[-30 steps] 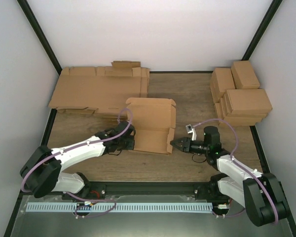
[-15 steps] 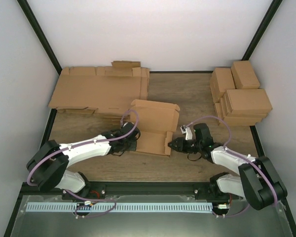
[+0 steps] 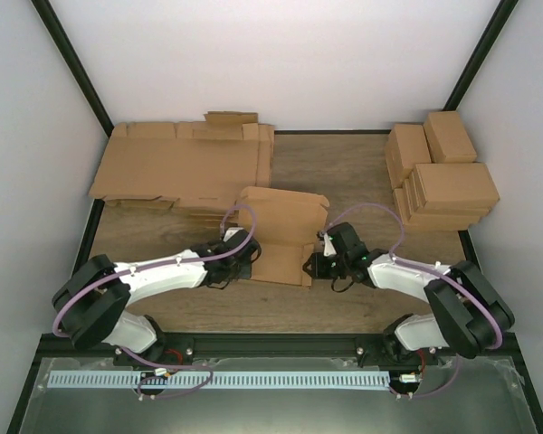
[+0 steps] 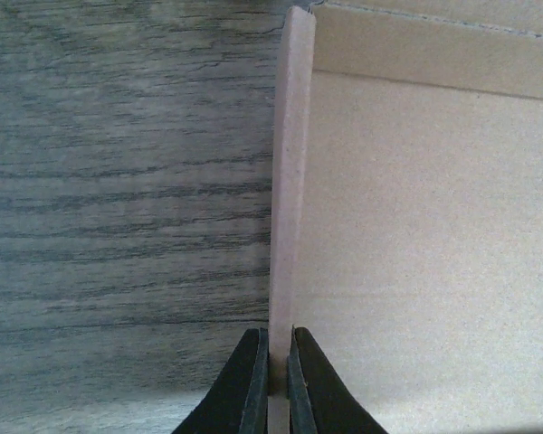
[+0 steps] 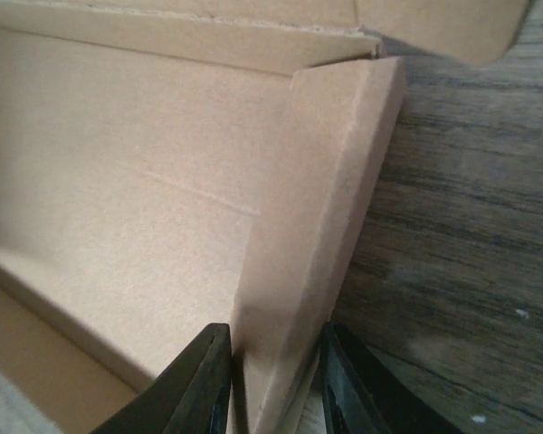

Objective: Fold the paper box

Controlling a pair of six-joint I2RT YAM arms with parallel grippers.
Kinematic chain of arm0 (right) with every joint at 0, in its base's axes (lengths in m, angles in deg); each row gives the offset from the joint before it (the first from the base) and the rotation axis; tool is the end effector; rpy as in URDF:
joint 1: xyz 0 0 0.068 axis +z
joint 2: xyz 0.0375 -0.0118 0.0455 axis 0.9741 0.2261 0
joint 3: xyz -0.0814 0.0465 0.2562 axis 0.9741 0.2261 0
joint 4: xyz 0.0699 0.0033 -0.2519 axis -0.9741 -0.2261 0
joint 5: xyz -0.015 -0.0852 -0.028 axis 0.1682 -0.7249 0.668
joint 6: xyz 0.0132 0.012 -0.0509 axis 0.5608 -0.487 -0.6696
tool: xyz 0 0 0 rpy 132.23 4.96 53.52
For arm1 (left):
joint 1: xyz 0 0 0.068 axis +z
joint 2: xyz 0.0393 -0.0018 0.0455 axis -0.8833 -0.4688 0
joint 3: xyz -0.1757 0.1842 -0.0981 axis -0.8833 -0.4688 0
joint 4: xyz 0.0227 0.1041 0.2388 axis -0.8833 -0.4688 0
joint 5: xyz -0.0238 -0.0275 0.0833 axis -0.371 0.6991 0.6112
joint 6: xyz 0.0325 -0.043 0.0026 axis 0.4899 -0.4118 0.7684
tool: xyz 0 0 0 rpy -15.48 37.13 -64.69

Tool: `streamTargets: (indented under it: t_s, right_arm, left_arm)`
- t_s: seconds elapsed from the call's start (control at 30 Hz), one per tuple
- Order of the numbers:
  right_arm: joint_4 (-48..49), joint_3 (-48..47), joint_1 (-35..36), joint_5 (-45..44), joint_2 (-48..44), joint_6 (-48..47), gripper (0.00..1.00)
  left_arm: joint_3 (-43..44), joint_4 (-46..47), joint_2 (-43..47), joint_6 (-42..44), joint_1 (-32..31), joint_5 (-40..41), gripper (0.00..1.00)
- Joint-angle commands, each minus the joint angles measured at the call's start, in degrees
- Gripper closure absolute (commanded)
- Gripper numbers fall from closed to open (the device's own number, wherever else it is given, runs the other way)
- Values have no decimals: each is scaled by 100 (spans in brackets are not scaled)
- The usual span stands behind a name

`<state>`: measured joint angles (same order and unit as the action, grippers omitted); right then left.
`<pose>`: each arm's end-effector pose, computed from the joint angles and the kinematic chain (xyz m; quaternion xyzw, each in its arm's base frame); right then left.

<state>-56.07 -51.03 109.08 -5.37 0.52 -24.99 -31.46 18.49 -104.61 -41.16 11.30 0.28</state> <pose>0.1836 0.1302 0.1333 -0.0533 0.9351 0.3068 0.1693 0.1691 -0.1931 0.1613 0.0363 0.9690 -0.0736 0.2329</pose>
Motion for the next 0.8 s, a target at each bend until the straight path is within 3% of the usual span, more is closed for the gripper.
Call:
streamTargets:
  t_s: [0.0,0.2,0.3,0.43,0.77]
  right_arm:
    - [-769,-502,448,-1240,330,48,73]
    - [-1642,-1167,1018,-2523,1019,189,99]
    - [-2028,-1428,1253,-3164,1302,383,99]
    - [-2204,-1576,1406,-3544,1463,475,99]
    - [-1943,-1565,1409,-3465,1140,172,71]
  left_arm:
    - [-12,386,145,-548,-158,174,96]
    - [8,126,250,-1144,-314,681,95]
    - [9,-85,318,-1417,-364,928,90]
    - [-17,-205,414,-1521,-366,1069,68]
    - [-6,-212,418,-1234,-285,1100,63]
